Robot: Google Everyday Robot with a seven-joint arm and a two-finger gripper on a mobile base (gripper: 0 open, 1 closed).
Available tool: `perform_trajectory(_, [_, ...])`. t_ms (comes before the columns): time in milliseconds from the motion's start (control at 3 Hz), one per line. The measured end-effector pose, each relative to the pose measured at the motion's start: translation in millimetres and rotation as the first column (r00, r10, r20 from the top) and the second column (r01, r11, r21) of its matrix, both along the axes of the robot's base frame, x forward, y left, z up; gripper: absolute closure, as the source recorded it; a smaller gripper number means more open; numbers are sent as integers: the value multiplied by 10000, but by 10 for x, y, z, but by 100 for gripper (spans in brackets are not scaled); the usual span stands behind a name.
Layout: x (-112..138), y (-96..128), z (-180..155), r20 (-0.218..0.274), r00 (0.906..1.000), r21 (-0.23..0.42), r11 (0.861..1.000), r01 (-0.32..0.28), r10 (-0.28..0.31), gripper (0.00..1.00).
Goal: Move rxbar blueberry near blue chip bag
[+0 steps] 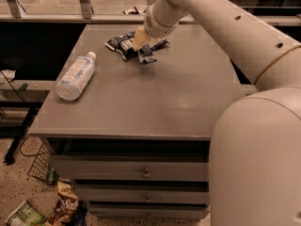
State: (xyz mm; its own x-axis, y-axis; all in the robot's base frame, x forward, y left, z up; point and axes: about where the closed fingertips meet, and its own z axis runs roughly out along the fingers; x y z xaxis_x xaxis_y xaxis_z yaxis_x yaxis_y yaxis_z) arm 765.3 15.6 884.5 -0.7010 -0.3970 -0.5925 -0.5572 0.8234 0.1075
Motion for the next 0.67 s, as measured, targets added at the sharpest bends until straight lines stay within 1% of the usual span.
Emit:
perform_trajectory(333, [1,21,-32,-47,10000,-10,10000,-31,31,11])
perform_trajectory(667, [0,40,-57,-79,9999,-14,10000,-64,63,0])
